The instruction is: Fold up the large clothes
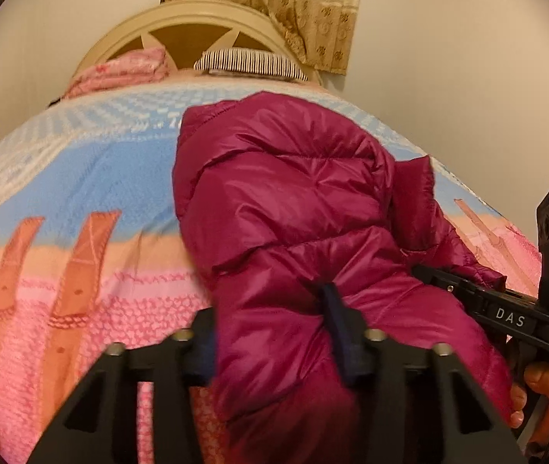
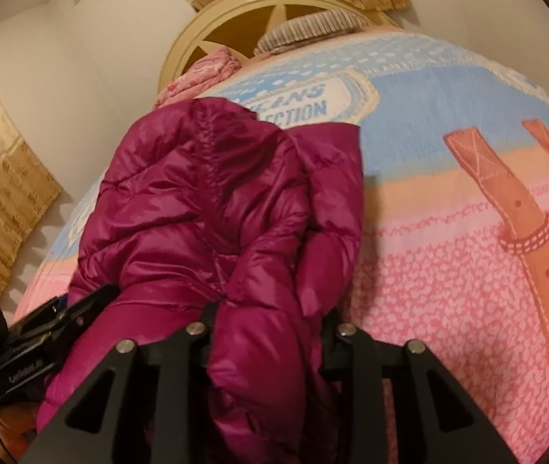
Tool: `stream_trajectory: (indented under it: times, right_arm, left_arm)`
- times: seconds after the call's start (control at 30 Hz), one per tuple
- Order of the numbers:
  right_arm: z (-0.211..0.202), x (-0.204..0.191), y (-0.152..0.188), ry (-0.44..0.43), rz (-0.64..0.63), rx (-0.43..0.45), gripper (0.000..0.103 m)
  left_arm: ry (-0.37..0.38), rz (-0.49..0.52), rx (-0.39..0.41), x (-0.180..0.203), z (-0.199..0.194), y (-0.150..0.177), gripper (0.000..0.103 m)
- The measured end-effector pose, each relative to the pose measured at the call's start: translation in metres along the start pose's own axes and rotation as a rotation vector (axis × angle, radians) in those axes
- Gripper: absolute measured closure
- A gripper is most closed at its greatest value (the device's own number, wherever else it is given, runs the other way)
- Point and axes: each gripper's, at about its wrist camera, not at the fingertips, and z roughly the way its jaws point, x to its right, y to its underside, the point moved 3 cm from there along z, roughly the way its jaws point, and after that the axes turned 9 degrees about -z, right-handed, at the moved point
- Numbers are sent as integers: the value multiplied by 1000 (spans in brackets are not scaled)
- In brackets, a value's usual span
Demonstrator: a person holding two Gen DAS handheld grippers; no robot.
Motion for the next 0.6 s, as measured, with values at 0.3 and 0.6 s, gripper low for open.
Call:
stream_trajectory:
  times: [0.3, 0.6]
  right_arm:
    - [-15, -21, -6, -57, 8, 56, 78]
    - [-11, -74, -19, -138, -54, 64, 78]
  left_arm:
    - [-1, 3, 63, -9, -39, -9, 73]
    - [-56, -30, 127, -44, -89, -13, 73]
